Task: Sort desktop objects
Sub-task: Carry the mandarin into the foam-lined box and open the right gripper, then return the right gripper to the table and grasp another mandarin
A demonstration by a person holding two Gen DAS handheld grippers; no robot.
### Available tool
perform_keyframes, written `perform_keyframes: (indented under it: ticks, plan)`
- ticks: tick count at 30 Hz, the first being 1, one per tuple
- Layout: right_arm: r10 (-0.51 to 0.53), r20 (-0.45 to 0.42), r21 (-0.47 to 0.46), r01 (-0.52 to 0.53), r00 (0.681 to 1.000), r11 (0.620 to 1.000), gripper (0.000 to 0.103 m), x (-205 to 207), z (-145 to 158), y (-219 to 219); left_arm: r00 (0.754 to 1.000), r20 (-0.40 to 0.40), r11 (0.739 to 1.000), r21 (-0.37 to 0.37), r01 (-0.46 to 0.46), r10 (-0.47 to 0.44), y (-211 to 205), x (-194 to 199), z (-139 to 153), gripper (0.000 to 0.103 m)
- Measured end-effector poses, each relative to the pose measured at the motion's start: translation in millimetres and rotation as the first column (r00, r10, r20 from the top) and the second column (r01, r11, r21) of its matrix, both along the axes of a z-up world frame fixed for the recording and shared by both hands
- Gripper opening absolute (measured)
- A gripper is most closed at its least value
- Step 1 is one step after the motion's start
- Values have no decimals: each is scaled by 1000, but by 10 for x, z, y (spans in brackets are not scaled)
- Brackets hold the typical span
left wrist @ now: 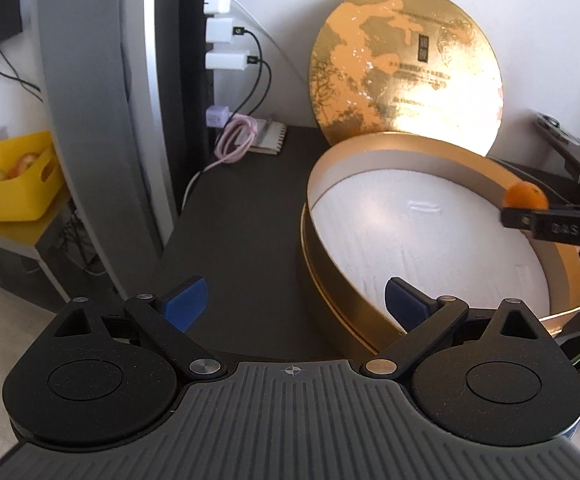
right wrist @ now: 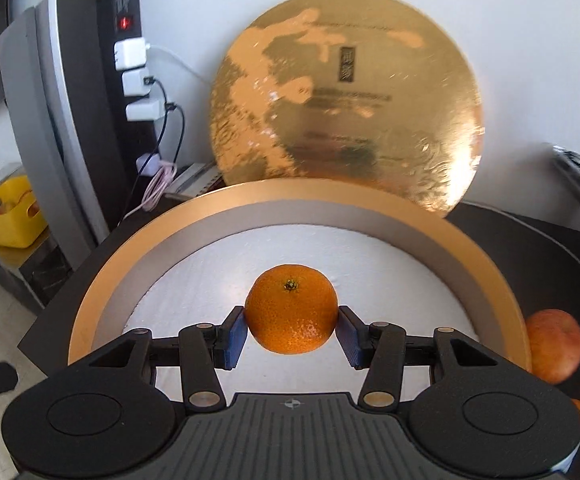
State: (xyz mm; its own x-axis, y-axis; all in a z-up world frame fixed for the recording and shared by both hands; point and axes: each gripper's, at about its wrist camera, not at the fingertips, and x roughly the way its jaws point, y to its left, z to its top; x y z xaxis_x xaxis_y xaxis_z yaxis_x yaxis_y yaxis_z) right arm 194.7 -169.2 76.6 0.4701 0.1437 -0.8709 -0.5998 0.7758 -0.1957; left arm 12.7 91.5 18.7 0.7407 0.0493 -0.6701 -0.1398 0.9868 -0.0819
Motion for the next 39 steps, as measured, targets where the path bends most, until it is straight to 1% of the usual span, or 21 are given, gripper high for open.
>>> perform_keyframes:
  ticks: [3,7,9,14,17,19,20,21,24,28,29,30,31,32,34,37,39]
  plan:
    - [19,-73,-52,-23,997,998,49,100,-285,259,1000,-19,1000,2,9,-9,-11,-36,-73,99]
    - [32,-141,-121,-50,990,991,48,187,-615,440,999,-34,1000,3,11,-11,12,-16,-130,99]
    - [28,-154,-143,-51,988,988,49,205,-712,461,999,-38,1000,1,8,-8,33,-3,-148,99]
    - [22,-176,-163,-51,984,985,49,216,-816,455,999,-50,1000,3,10,-10,26,44,-176,99]
    - [30,-182,-165,-60,983,985,50,192,-804,421,998,-57,1000,6,12,-12,14,73,-189,99]
    - [28,-172,-165,-57,985,985,60,197,-767,411,998,-60,1000,11,13,-13,-7,86,-186,99]
    - [28,-162,-164,-55,986,985,70,193,-734,403,998,-61,1000,14,15,-14,-25,89,-180,99]
    - [33,-147,-153,-56,989,987,75,179,-678,383,998,-61,1000,18,18,-17,-45,89,-172,99]
    - [31,-109,-100,-43,993,994,78,148,-456,244,998,-58,999,29,29,-27,-110,92,-146,99]
    - [-13,-54,-23,12,998,1000,82,132,-115,-110,997,-56,998,45,47,-44,-220,102,-102,99]
    - [-38,-35,-27,37,999,999,85,164,-75,-187,997,-56,997,50,54,-51,-258,109,-93,99]
    - [-64,-16,-30,63,998,998,91,197,-35,-264,997,-58,997,53,61,-58,-298,120,-85,99]
    - [-89,0,-37,89,996,995,94,235,-11,-334,996,-60,996,55,70,-66,-343,134,-79,99]
    - [-114,4,-64,114,994,991,97,301,-59,-373,995,-62,995,56,79,-75,-393,154,-76,99]
    - [-150,-5,-115,149,989,982,96,425,-166,-431,993,-68,994,59,96,-92,-498,193,-72,99]
    - [-167,-28,-143,162,986,976,95,527,-341,-439,990,-73,990,66,123,-118,-638,231,-72,99]
    - [-175,-37,-145,168,984,975,95,572,-393,-433,989,-75,988,80,135,-129,-696,230,-70,99]
